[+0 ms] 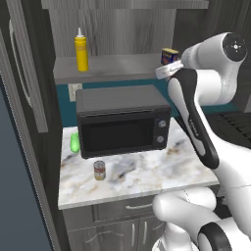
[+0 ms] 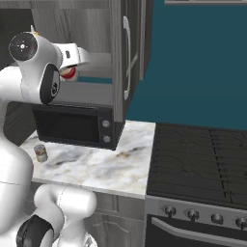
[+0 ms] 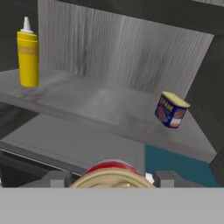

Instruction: Pick the cans from the counter and place them in their designated side in the cabinet.

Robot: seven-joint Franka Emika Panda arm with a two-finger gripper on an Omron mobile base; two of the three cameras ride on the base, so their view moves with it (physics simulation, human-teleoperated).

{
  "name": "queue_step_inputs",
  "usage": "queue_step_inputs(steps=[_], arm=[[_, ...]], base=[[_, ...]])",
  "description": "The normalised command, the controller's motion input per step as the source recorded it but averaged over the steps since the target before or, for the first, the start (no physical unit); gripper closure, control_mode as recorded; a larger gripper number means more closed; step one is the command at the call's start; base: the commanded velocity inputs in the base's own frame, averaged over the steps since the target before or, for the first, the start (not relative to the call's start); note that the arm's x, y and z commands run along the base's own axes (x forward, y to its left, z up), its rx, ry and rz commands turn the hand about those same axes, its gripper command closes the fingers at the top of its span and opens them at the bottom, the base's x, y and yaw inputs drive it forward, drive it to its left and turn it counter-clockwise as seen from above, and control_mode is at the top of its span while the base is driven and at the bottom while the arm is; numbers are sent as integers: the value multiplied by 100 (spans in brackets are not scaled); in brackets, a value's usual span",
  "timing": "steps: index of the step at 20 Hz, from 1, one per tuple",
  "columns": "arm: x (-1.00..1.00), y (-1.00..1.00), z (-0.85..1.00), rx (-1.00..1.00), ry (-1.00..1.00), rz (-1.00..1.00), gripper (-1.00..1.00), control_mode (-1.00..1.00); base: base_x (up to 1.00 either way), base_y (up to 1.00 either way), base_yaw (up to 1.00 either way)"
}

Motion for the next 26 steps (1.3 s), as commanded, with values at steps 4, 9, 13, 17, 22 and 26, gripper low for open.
queue_step_inputs(steps=[4, 9, 13, 17, 22, 26], arm=[[23, 0, 1, 0, 0, 0, 100, -100], [23, 0, 1, 0, 0, 0, 100, -100], [22, -1, 0, 0, 0, 0, 100, -100], [22, -5, 0, 0, 0, 0, 100, -100], [21, -9, 0, 0, 0, 0, 100, -100], [25, -5, 0, 0, 0, 0, 100, -100]], base=[[0, 0, 0], [0, 0, 0], [0, 0, 0], [0, 0, 0], [0, 0, 0], [0, 0, 0]])
